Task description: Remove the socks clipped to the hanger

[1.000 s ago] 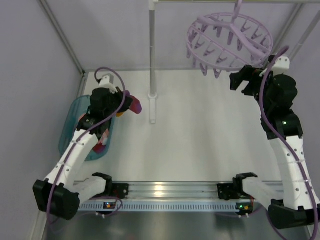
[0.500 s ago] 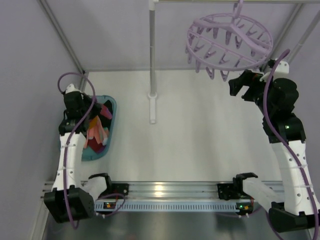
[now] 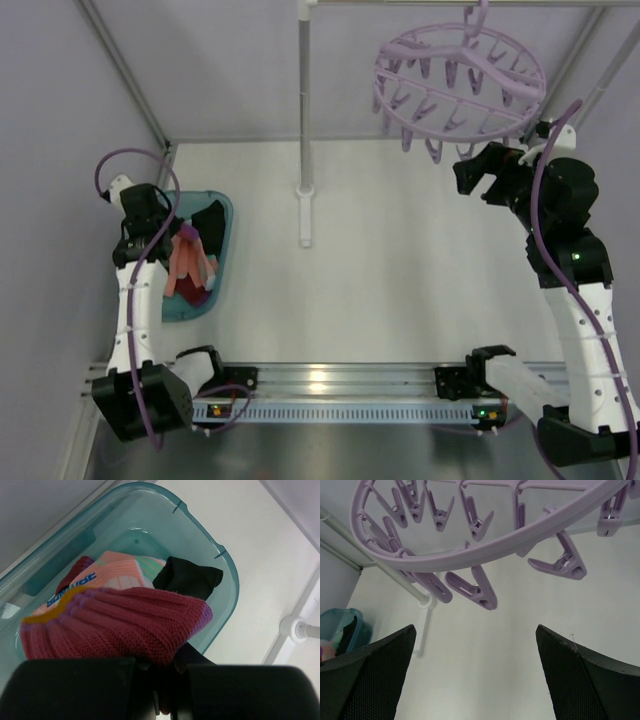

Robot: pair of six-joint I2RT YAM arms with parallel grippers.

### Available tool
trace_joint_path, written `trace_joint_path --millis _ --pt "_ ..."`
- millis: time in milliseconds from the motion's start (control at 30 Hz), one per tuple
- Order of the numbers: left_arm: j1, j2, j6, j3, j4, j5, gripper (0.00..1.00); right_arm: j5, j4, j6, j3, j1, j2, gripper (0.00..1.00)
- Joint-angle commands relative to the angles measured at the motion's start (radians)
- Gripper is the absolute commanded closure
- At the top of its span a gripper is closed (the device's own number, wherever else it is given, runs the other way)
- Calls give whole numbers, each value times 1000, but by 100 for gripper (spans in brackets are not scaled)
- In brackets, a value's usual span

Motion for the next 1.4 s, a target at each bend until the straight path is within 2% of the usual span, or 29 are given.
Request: trace_joint_path --millis 0,67,167,300,467,733,800,867,900,933,1000,1033,1133,1367 --pt "6 47 8 3 7 -55 100 -43 35 40 5 13 -8 1" --pt "8 78 -24 -10 10 -16 100 -45 38 43 3 12 -8 1" --pt "6 182 -82 -21 7 154 100 -45 47 48 -6 15 -9 1" --pt "8 325 -162 -55 10 300 100 -46 35 42 -3 15 -9 1" --pt "8 421 -205 -61 9 352 100 -29 4 19 6 13 -17 1" --pt "12 448 -233 -55 10 349 98 -23 3 7 -6 13 -20 1" --pt "17 446 -231 -55 9 352 90 -12 1 0 -8 15 -17 1" --pt "21 440 -246 -56 9 370 64 -8 -5 -6 -1 15 -9 1" --pt "20 437 -251 -56 10 378 15 -8 -10 -7 11 15 0 1" --pt "20 435 -254 -53 9 396 8 -8 -17 -7 18 15 3 0" --pt "21 425 -274 -46 9 409 7 -9 -23 -7 38 15 14 1" --pt "20 417 -283 -46 9 416 2 -8 -23 -7 43 15 17 1" --pt "20 368 -303 -41 7 416 2 -8 -26 -7 58 15 31 1" --pt "21 138 -286 -15 -14 283 2 20 -57 5 86 13 104 0"
